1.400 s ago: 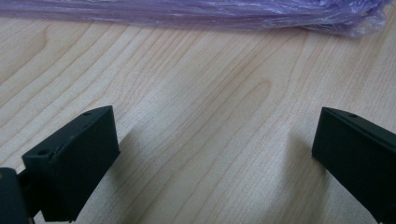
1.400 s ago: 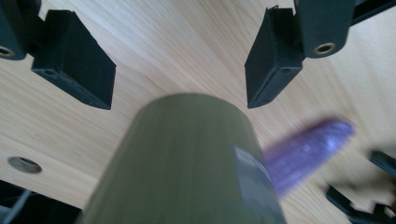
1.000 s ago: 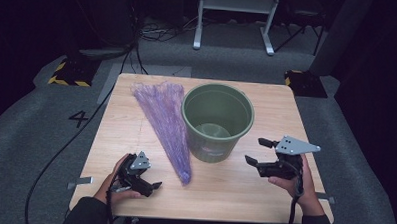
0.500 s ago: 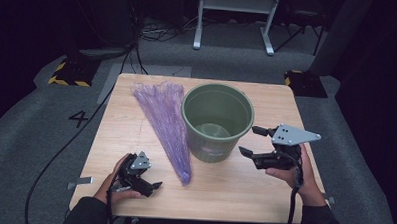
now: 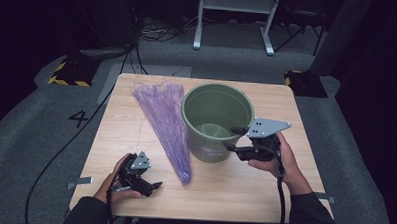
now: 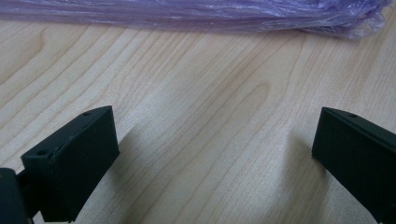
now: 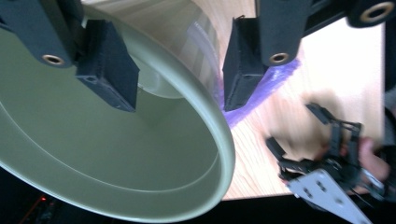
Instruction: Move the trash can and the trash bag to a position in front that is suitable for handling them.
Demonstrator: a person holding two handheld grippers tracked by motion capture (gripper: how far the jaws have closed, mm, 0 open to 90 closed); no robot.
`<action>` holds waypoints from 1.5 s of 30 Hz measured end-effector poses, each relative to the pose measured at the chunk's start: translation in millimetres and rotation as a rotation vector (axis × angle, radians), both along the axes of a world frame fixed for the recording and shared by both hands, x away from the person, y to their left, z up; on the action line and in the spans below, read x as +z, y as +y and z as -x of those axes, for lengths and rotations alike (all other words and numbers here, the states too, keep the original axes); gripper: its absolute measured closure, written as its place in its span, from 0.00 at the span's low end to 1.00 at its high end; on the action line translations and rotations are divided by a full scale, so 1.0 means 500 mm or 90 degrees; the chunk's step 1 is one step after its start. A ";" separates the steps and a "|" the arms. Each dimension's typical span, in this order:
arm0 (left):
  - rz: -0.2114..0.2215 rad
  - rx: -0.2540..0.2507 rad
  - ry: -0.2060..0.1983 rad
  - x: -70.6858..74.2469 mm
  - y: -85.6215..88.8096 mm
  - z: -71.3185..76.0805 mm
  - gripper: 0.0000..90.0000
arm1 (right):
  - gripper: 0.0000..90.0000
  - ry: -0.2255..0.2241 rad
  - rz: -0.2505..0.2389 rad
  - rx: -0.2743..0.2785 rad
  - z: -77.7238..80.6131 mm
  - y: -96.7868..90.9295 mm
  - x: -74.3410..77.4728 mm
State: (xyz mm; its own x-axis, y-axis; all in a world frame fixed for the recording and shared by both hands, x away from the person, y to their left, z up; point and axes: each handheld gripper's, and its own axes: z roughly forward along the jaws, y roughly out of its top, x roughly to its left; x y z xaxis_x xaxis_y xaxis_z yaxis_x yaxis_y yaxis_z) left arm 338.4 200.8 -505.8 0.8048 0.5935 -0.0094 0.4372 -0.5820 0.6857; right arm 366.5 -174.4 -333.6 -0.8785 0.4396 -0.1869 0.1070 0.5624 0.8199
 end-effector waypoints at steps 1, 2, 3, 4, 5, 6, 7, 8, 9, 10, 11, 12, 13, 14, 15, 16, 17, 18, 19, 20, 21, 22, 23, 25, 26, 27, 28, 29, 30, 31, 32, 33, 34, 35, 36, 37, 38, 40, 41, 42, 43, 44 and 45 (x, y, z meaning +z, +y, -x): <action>0.000 0.000 0.000 0.000 0.000 0.000 0.00 | 0.52 0.000 0.000 0.000 0.000 0.000 0.000; 0.000 0.000 0.000 0.000 0.000 0.000 0.00 | 0.53 -0.002 0.007 0.001 -0.001 0.006 0.000; 0.000 0.000 0.000 0.000 0.000 0.000 0.00 | 0.54 0.002 0.021 0.008 -0.003 0.017 -0.001; 0.000 0.000 0.000 0.000 0.000 0.000 0.00 | 0.56 0.004 0.029 0.010 -0.006 0.022 -0.001; 0.000 0.000 0.000 0.000 0.000 0.000 0.00 | 0.56 0.004 0.029 0.010 -0.006 0.022 -0.001; 0.000 0.000 0.000 0.000 0.000 0.000 0.00 | 0.56 0.008 0.033 0.014 -0.010 0.026 -0.001; 0.000 0.000 0.000 0.000 0.000 0.000 0.00 | 0.57 0.016 0.036 0.019 -0.014 0.029 -0.001; -0.001 0.000 0.000 0.000 0.000 0.000 0.00 | 0.59 0.023 0.046 0.026 -0.020 0.036 -0.002; -0.001 0.000 0.000 0.000 0.000 0.000 0.00 | 0.59 0.023 0.046 0.026 -0.020 0.036 -0.002; 0.000 0.000 0.000 0.000 0.000 0.000 0.00 | 0.62 0.028 0.051 0.039 -0.025 0.041 -0.001; 0.000 0.000 0.000 0.000 0.000 0.000 0.00 | 0.64 0.030 0.052 0.044 -0.027 0.043 -0.001; 0.000 0.000 0.000 0.000 0.000 0.000 0.00 | 0.65 0.031 0.054 0.050 -0.029 0.045 -0.001; 0.000 0.000 0.000 0.000 0.000 0.000 0.00 | 0.65 0.031 0.054 0.050 -0.029 0.045 -0.001; 0.000 0.000 0.000 0.000 0.000 0.000 0.00 | 0.68 0.031 0.057 0.056 -0.030 0.048 0.000; 0.000 0.000 0.000 0.000 0.000 0.000 0.00 | 0.70 0.027 0.062 0.060 -0.030 0.052 0.001; 0.000 0.000 0.000 0.000 0.000 0.000 0.00 | 0.75 0.013 0.077 0.068 -0.027 0.061 0.003; 0.000 0.000 0.000 0.000 0.000 0.000 0.00 | 0.75 0.013 0.077 0.068 -0.027 0.061 0.003; 0.000 0.000 0.000 0.000 0.000 0.000 0.00 | 0.79 0.005 0.090 0.072 -0.024 0.067 0.005; 0.000 0.000 0.000 0.000 0.000 0.000 0.00 | 0.79 0.005 0.090 0.072 -0.024 0.067 0.005; 0.000 0.000 0.000 0.000 0.000 0.000 0.00 | 0.81 0.002 0.095 0.074 -0.022 0.070 0.006; 0.000 0.000 0.000 0.000 0.000 0.000 0.00 | 0.84 0.000 0.103 0.074 -0.020 0.073 0.008; 0.000 0.000 0.000 0.000 0.000 0.000 0.00 | 0.84 0.000 0.103 0.074 -0.020 0.073 0.008; 0.000 0.000 0.000 0.000 0.000 0.000 0.00 | 0.85 -0.003 0.112 0.072 -0.018 0.074 0.010; 0.000 0.000 0.000 0.000 0.000 0.000 0.00 | 0.86 -0.005 0.117 0.074 -0.016 0.073 0.010; 0.000 0.000 0.000 0.000 0.000 0.000 0.00 | 0.86 -0.003 0.121 0.074 -0.015 0.073 0.012; 0.000 0.000 0.000 0.000 0.000 0.000 0.00 | 0.86 0.000 0.125 0.074 -0.013 0.072 0.013; -0.001 -0.001 0.000 0.000 0.000 0.000 0.00 | 0.87 0.001 0.130 0.074 -0.011 0.072 0.014; -0.001 -0.001 -0.001 0.000 0.000 0.000 0.00 | 0.87 0.000 0.134 0.075 -0.009 0.071 0.015; -0.001 -0.001 -0.001 0.000 0.000 0.000 0.00 | 0.87 0.001 0.135 0.076 -0.007 0.069 0.016; -0.001 -0.001 -0.001 0.000 0.000 0.000 0.00 | 0.87 0.003 0.136 0.076 -0.004 0.067 0.016; -0.001 -0.001 -0.001 0.000 0.000 0.000 0.00 | 0.86 0.001 0.136 0.077 0.003 0.061 0.016; -0.001 -0.001 -0.001 0.000 0.000 0.000 0.00 | 0.86 0.001 0.136 0.077 0.003 0.061 0.016; -0.001 -0.001 -0.001 0.000 0.000 0.000 0.00 | 0.85 -0.001 0.129 0.076 0.011 0.052 0.014; -0.001 -0.001 0.000 0.000 0.000 0.000 0.00 | 0.85 -0.001 0.129 0.076 0.011 0.052 0.014; -0.001 -0.001 0.000 0.000 0.000 0.000 0.00 | 0.84 -0.004 0.126 0.073 0.014 0.048 0.013; -0.001 -0.001 0.000 0.000 0.000 -0.001 0.00 | 0.83 -0.007 0.124 0.070 0.017 0.044 0.013; -0.001 -0.001 -0.001 0.000 0.000 -0.001 0.00 | 0.80 -0.014 0.120 0.062 0.023 0.040 0.013; -0.001 -0.001 -0.001 0.000 0.000 -0.001 0.00 | 0.76 -0.019 0.113 0.060 0.026 0.037 0.015; -0.001 -0.001 -0.001 0.000 0.000 -0.001 0.00 | 0.70 -0.032 0.093 0.050 0.034 0.030 0.019; -0.001 -0.002 -0.001 0.000 0.000 -0.001 0.00 | 0.68 -0.036 0.083 0.049 0.038 0.027 0.020; -0.001 -0.002 -0.001 0.000 0.000 -0.001 0.00 | 0.68 -0.036 0.083 0.049 0.038 0.027 0.020; -0.001 -0.002 -0.001 0.000 0.000 -0.001 0.00 | 0.63 -0.042 0.070 0.044 0.043 0.024 0.021; -0.001 -0.002 -0.001 0.000 0.000 -0.001 0.00 | 0.58 -0.052 0.062 0.032 0.048 0.021 0.021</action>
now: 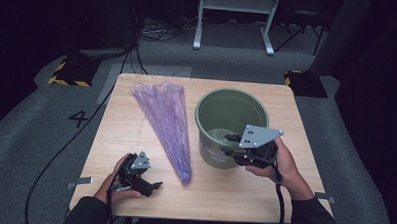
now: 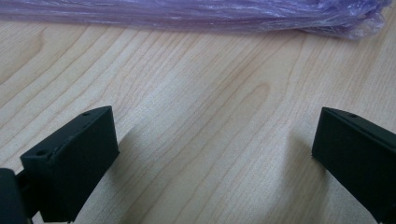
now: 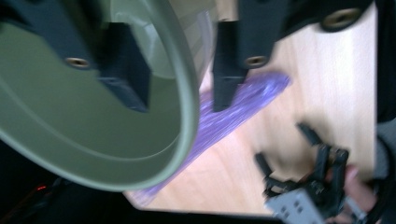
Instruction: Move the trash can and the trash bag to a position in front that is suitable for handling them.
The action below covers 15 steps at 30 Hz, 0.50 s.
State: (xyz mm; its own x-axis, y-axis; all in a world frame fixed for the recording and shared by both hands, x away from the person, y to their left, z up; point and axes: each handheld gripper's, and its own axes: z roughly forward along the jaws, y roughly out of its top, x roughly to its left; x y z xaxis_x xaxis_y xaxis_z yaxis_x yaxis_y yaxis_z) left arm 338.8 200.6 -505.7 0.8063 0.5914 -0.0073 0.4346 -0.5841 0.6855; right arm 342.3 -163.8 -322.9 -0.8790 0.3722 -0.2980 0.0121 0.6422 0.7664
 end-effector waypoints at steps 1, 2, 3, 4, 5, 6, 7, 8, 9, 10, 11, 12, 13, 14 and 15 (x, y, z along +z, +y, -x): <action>0.000 0.000 0.000 0.000 0.000 0.000 0.00 | 0.56 -0.014 -0.018 -0.016 0.011 -0.005 -0.001; 0.000 0.000 0.000 0.000 0.000 0.000 0.00 | 0.56 -0.014 -0.018 -0.016 0.011 -0.005 -0.001; 0.000 0.000 0.000 0.000 0.000 0.000 0.00 | 0.53 -0.025 -0.028 -0.022 0.017 -0.009 -0.002; 0.000 0.000 0.000 0.000 0.000 0.000 0.00 | 0.52 -0.031 -0.041 -0.028 0.024 -0.013 -0.002; 0.000 0.000 0.001 0.000 0.000 0.000 0.00 | 0.51 -0.035 -0.054 -0.032 0.030 -0.017 -0.003; 0.001 0.003 0.001 0.000 -0.002 0.001 0.00 | 0.49 -0.051 -0.081 -0.036 0.044 -0.031 -0.003; 0.001 0.003 0.001 0.000 -0.002 0.001 0.00 | 0.49 -0.052 -0.096 -0.030 0.051 -0.041 -0.004; 0.001 0.005 0.001 0.000 -0.005 0.001 0.00 | 0.48 -0.050 -0.103 -0.028 0.056 -0.051 -0.005; 0.001 0.005 0.001 0.000 -0.005 0.001 0.00 | 0.48 -0.052 -0.109 -0.036 0.061 -0.062 -0.007; 0.000 0.004 0.000 0.000 -0.007 0.000 0.00 | 0.48 -0.052 -0.109 -0.036 0.061 -0.062 -0.007; 0.001 0.003 0.000 0.000 -0.012 0.001 0.00 | 0.47 -0.048 -0.131 -0.049 0.070 -0.085 -0.011; 0.001 0.003 0.000 0.000 -0.012 0.001 0.00 | 0.47 -0.048 -0.131 -0.049 0.070 -0.085 -0.011; 0.001 0.001 0.000 0.000 -0.015 0.001 0.00 | 0.46 -0.048 -0.142 -0.055 0.075 -0.097 -0.015; 0.001 -0.001 0.000 0.000 -0.017 0.001 0.00 | 0.46 -0.049 -0.160 -0.071 0.086 -0.119 -0.023; 0.000 -0.003 -0.001 0.000 -0.019 0.001 0.00 | 0.46 -0.049 -0.160 -0.071 0.086 -0.119 -0.023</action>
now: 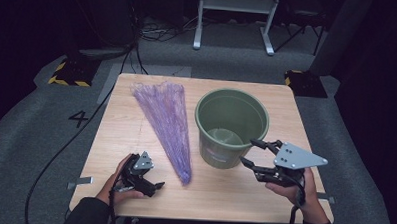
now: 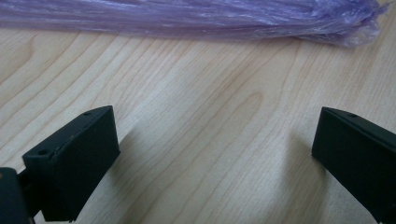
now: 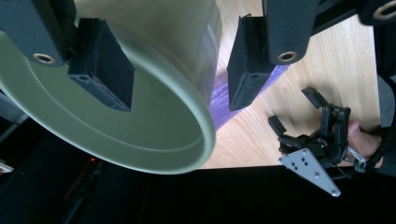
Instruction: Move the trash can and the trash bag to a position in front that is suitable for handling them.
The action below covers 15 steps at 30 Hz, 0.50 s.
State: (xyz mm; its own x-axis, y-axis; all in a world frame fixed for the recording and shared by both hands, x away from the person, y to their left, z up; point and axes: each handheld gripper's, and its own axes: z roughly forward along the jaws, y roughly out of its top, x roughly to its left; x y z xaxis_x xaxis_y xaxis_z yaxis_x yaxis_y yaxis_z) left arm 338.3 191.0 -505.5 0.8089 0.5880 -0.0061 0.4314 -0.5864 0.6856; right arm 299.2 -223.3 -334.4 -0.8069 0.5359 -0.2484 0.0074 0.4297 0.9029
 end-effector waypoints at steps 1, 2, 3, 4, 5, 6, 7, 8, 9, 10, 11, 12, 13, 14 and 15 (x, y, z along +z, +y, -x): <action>0.003 -0.002 0.001 0.000 -0.003 0.001 0.01 | 0.46 0.001 -0.009 -0.003 0.005 -0.010 -0.004; 0.001 -0.009 0.000 0.000 -0.008 0.001 0.01 | 0.46 -0.002 -0.031 -0.005 0.018 -0.029 -0.015; 0.001 -0.009 0.000 0.000 -0.008 0.001 0.01 | 0.46 -0.002 -0.031 -0.005 0.018 -0.029 -0.015; 0.000 -0.011 0.000 0.000 -0.012 0.000 0.01 | 0.47 0.002 -0.047 0.000 0.022 -0.038 -0.022; 0.002 -0.012 0.001 0.000 -0.016 0.000 0.01 | 0.48 0.010 -0.059 0.002 0.026 -0.044 -0.030; 0.001 -0.015 0.000 0.000 -0.021 0.000 0.01 | 0.49 0.015 -0.064 0.002 0.030 -0.048 -0.040; 0.002 -0.014 0.001 0.000 -0.025 0.001 0.01 | 0.50 0.022 -0.070 0.005 0.033 -0.050 -0.055; 0.001 -0.018 0.000 0.000 -0.029 0.000 0.01 | 0.50 0.027 -0.069 0.004 0.036 -0.050 -0.064; 0.001 -0.019 0.000 0.000 -0.034 0.000 0.01 | 0.51 0.032 -0.068 0.004 0.038 -0.049 -0.077; 0.002 -0.021 0.000 0.000 -0.038 0.000 0.01 | 0.51 0.055 -0.071 0.015 0.041 -0.042 -0.104; 0.001 -0.023 0.001 0.000 -0.046 -0.001 0.01 | 0.51 0.061 -0.066 0.019 0.042 -0.035 -0.118; 0.001 -0.023 0.001 0.000 -0.046 -0.001 0.01 | 0.51 0.061 -0.066 0.019 0.042 -0.035 -0.118; 0.001 -0.023 0.001 0.000 -0.050 -0.001 0.01 | 0.51 0.069 -0.059 0.018 0.041 -0.028 -0.131; 0.002 -0.022 0.000 0.000 -0.060 -0.003 0.01 | 0.49 0.084 -0.038 0.021 0.037 -0.009 -0.157; 0.002 -0.022 0.000 0.000 -0.060 -0.003 0.01 | 0.49 0.084 -0.038 0.021 0.037 -0.009 -0.157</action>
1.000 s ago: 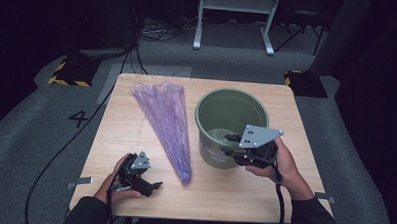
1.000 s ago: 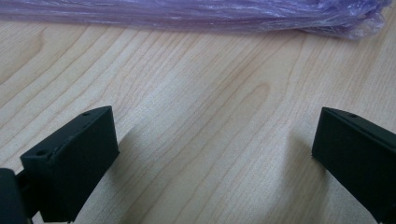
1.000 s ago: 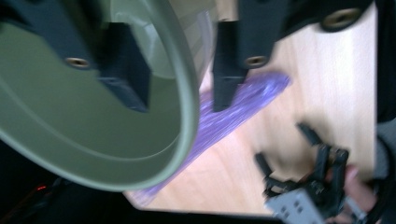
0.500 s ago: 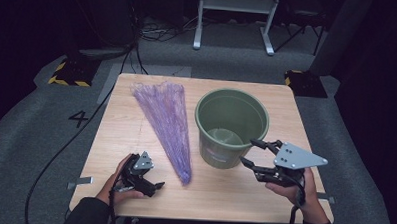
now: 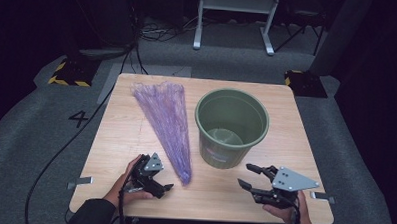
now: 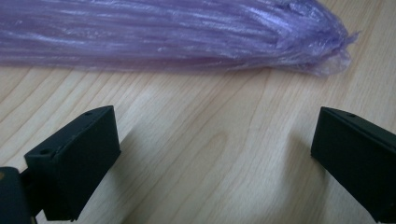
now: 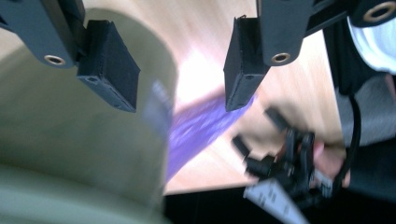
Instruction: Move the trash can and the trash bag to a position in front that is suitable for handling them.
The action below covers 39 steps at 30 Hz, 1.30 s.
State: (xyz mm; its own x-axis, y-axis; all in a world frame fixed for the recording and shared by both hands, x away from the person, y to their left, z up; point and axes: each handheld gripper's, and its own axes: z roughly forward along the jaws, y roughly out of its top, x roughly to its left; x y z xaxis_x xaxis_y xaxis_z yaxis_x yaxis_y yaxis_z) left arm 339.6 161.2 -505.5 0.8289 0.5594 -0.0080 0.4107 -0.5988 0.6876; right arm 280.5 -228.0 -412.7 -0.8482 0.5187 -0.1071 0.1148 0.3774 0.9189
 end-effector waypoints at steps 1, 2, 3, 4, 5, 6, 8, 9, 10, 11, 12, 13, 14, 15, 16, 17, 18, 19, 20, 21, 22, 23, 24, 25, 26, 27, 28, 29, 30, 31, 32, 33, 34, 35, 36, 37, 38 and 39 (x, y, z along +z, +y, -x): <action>0.000 0.001 0.000 0.000 -0.006 -0.001 0.01 | 0.48 0.005 0.010 0.003 -0.003 0.009 -0.013; 0.001 0.000 0.000 0.000 -0.010 -0.002 0.01 | 0.47 0.017 0.017 0.003 -0.007 0.021 -0.029; -0.001 0.000 0.001 0.000 -0.015 -0.002 0.01 | 0.47 0.028 0.018 0.007 -0.010 0.028 -0.039; 0.000 0.001 0.001 0.000 -0.020 -0.002 0.01 | 0.46 0.040 0.030 0.014 -0.014 0.039 -0.051; -0.001 -0.001 0.000 0.000 -0.025 -0.003 0.01 | 0.46 0.042 0.049 0.016 -0.015 0.051 -0.063; -0.001 -0.002 0.000 0.000 -0.030 -0.004 0.01 | 0.46 0.043 0.060 0.018 -0.017 0.061 -0.074; -0.002 -0.003 0.000 0.001 -0.040 -0.004 0.01 | 0.45 0.057 0.067 0.028 -0.023 0.078 -0.092; -0.001 -0.003 0.001 0.000 -0.044 -0.004 0.01 | 0.45 0.058 0.070 0.027 -0.026 0.086 -0.100; -0.001 -0.005 0.000 0.001 -0.053 -0.004 0.01 | 0.43 0.078 0.068 0.037 -0.033 0.101 -0.115; -0.001 -0.005 0.000 0.001 -0.053 -0.004 0.01 | 0.43 0.078 0.068 0.037 -0.033 0.101 -0.115; -0.001 -0.005 0.001 0.000 -0.057 -0.003 0.01 | 0.43 0.083 0.072 0.042 -0.036 0.109 -0.121; 0.000 -0.010 -0.001 0.000 -0.061 -0.002 0.01 | 0.42 0.086 0.077 0.045 -0.041 0.123 -0.133; -0.001 -0.015 -0.001 0.001 -0.064 -0.001 0.01 | 0.42 0.090 0.075 0.050 -0.045 0.129 -0.137; -0.001 -0.021 -0.001 0.001 -0.065 0.000 0.01 | 0.42 0.090 0.075 0.050 -0.045 0.129 -0.137; 0.001 -0.024 -0.001 0.001 -0.065 0.000 0.02 | 0.42 0.091 0.074 0.051 -0.047 0.134 -0.140; 0.001 -0.030 -0.001 0.001 -0.064 0.001 0.02 | 0.41 0.087 0.081 0.048 -0.050 0.144 -0.145; 0.000 -0.035 0.000 0.001 -0.060 0.002 0.02 | 0.41 0.087 0.081 0.048 -0.050 0.144 -0.145; 0.001 -0.039 -0.003 0.001 -0.050 0.008 0.03 | 0.41 0.085 0.083 0.051 -0.052 0.153 -0.149; 0.001 -0.039 -0.003 0.001 -0.050 0.008 0.04 | 0.41 0.083 0.085 0.051 -0.053 0.158 -0.151; 0.001 -0.041 -0.004 0.002 -0.045 0.010 0.04 | 0.41 0.085 0.083 0.055 -0.055 0.163 -0.153; 0.003 -0.044 -0.004 0.001 -0.040 0.013 0.04 | 0.41 0.085 0.083 0.055 -0.055 0.163 -0.153; 0.003 -0.049 -0.003 0.001 -0.033 0.017 0.04 | 0.41 0.085 0.085 0.056 -0.056 0.169 -0.156; 0.003 -0.056 -0.003 0.001 -0.015 0.025 0.04 | 0.40 0.082 0.090 0.059 -0.058 0.184 -0.160; 0.003 -0.056 -0.003 0.001 -0.015 0.025 0.04 | 0.40 0.082 0.090 0.059 -0.058 0.184 -0.160; 0.003 -0.053 -0.002 0.001 -0.005 0.028 0.04 | 0.39 0.083 0.090 0.063 -0.059 0.192 -0.162; 0.003 -0.049 -0.001 0.001 0.016 0.032 0.04 | 0.42 0.074 0.094 0.069 -0.059 0.208 -0.166; 0.003 -0.049 -0.001 0.001 0.016 0.032 0.04 | 0.42 0.074 0.094 0.069 -0.059 0.208 -0.166; 0.003 -0.043 -0.002 0.000 0.026 0.032 0.03 | 0.43 0.073 0.091 0.077 -0.060 0.222 -0.171; 0.003 -0.033 -0.002 0.000 0.034 0.031 0.03 | 0.43 0.073 0.091 0.077 -0.060 0.222 -0.171; 0.004 -0.016 -0.002 0.000 0.050 0.030 0.03 | 0.42 0.059 0.094 0.067 -0.062 0.235 -0.175; 0.004 -0.016 -0.002 0.000 0.050 0.030 0.03 | 0.42 0.059 0.094 0.067 -0.062 0.235 -0.175; 0.002 -0.009 -0.001 0.000 0.058 0.029 0.03 | 0.42 0.060 0.094 0.065 -0.065 0.241 -0.176; 0.002 0.006 -0.002 0.000 0.073 0.028 0.03 | 0.40 0.058 0.101 0.057 -0.069 0.255 -0.176; 0.002 0.006 -0.002 0.000 0.073 0.028 0.03 | 0.40 0.058 0.101 0.057 -0.069 0.255 -0.176; 0.002 0.019 -0.002 0.000 0.087 0.027 0.03 | 0.40 0.062 0.093 0.049 -0.072 0.266 -0.175; 0.002 0.019 -0.002 0.000 0.087 0.027 0.03 | 0.40 0.062 0.093 0.049 -0.072 0.266 -0.175; 0.002 0.022 -0.002 0.000 0.094 0.026 0.03 | 0.40 0.063 0.094 0.051 -0.074 0.271 -0.175; 0.003 0.027 -0.001 0.000 0.100 0.024 0.03 | 0.41 0.059 0.103 0.049 -0.075 0.275 -0.177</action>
State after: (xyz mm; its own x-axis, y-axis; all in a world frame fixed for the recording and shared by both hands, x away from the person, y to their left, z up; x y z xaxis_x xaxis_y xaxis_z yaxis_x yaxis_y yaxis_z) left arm 327.5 211.1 -505.5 0.8049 0.5934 -0.0084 0.4336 -0.5784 0.6910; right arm 317.8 -90.6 -501.2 -0.8951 0.4337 -0.1032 0.1611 0.5305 0.8323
